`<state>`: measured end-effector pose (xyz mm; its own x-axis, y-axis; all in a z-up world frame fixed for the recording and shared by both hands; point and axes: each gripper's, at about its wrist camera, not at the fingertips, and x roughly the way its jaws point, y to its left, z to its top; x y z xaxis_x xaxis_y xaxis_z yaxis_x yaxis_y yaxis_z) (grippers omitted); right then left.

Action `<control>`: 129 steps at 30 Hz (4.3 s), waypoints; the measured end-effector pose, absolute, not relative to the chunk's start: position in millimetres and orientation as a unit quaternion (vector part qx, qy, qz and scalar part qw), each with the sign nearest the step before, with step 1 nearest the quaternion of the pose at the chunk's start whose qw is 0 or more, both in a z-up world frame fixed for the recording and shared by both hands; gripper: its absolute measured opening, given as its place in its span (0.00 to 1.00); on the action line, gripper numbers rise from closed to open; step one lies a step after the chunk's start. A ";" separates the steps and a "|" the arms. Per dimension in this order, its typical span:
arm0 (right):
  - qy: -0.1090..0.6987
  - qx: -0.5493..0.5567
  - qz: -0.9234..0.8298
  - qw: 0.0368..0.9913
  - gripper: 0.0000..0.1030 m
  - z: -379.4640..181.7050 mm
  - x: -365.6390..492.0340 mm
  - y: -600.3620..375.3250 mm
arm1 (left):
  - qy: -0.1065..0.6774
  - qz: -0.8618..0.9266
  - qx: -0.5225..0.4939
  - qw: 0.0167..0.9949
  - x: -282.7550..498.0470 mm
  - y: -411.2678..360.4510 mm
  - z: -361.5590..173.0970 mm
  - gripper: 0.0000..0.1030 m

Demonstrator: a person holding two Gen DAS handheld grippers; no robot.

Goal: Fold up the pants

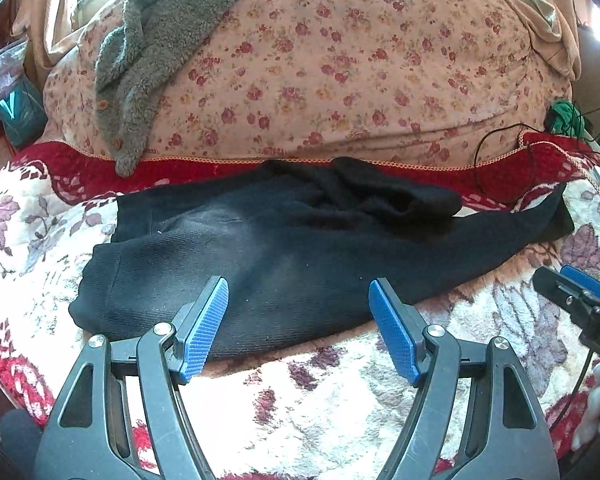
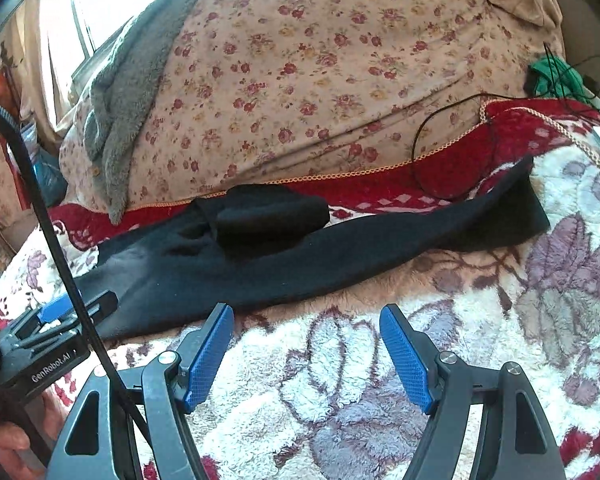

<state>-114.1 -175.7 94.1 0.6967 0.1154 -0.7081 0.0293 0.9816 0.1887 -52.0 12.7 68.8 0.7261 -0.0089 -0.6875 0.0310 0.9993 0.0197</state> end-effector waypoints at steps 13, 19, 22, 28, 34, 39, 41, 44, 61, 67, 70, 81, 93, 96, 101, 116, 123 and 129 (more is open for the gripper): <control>0.391 0.114 0.006 0.913 0.72 91.6 -113.7 -192.5 | 0.380 0.001 0.004 0.925 -49.4 23.1 63.7 0.72; 0.391 0.117 0.000 0.913 0.72 90.2 -113.0 -196.0 | 0.384 0.008 -0.003 0.923 -46.9 29.4 61.1 0.72; 0.392 0.116 0.000 0.913 0.72 89.9 -112.6 -196.4 | 0.385 0.010 -0.004 0.923 -46.0 30.7 60.5 0.72; 0.398 0.116 0.002 0.910 0.72 88.2 -108.8 -194.7 | 0.389 0.013 -0.010 0.921 -43.2 36.0 58.5 0.72; 0.401 0.119 0.003 0.908 0.72 85.7 -105.4 -193.2 | 0.394 0.017 -0.015 0.919 -40.2 40.6 55.7 0.72; 0.403 0.121 0.003 0.907 0.72 82.4 -103.8 -195.3 | 0.398 0.021 -0.019 0.917 -39.6 46.2 53.4 0.72; 0.405 0.124 0.000 0.906 0.72 80.7 -102.5 -197.6 | 0.404 0.022 -0.023 0.914 -40.1 53.7 52.4 0.72; 0.407 0.129 -0.005 0.904 0.72 77.6 -100.5 -202.9 | 0.414 0.024 -0.040 0.909 -47.2 71.8 50.3 0.72; 0.415 0.181 -0.025 0.891 0.72 58.6 -88.7 -239.6 | 0.441 0.071 -0.239 0.862 -58.8 165.8 19.4 0.72; 0.404 0.237 -0.032 0.883 0.72 53.7 -77.2 -272.0 | 0.427 0.087 -0.228 0.870 -39.4 155.8 18.5 0.77; 0.407 0.265 -0.033 0.873 0.72 44.8 -65.0 -286.3 | 0.420 0.087 -0.236 0.872 -29.2 153.8 19.2 0.82; 0.388 0.345 -0.041 0.853 0.26 17.7 -11.8 -341.2 | 0.436 0.071 -0.248 0.863 5.0 155.0 19.3 0.73; 0.368 0.305 -0.026 0.878 0.07 42.9 -37.3 -324.3 | 0.454 -0.005 -0.207 0.866 16.8 170.6 37.6 0.10; 0.372 0.316 -0.011 0.873 0.07 48.6 -46.6 -315.6 | 0.448 -0.020 -0.206 0.870 14.4 179.3 52.8 0.10; 0.384 0.303 0.019 0.872 0.07 59.8 -64.9 -286.0 | 0.450 -0.017 -0.202 0.870 6.4 201.4 64.4 0.10; 0.426 0.361 0.069 0.827 0.13 22.2 -125.2 -228.6 | 0.487 0.052 -0.187 0.851 -42.3 287.1 43.0 0.10; 0.399 0.407 0.020 0.822 0.14 17.6 -129.6 -270.4 | 0.490 0.072 -0.178 0.850 -46.6 279.6 26.9 0.10; 0.393 0.304 -0.030 0.867 0.13 47.1 -128.9 -283.9 | 0.494 0.068 -0.180 0.848 -45.9 281.4 27.6 0.11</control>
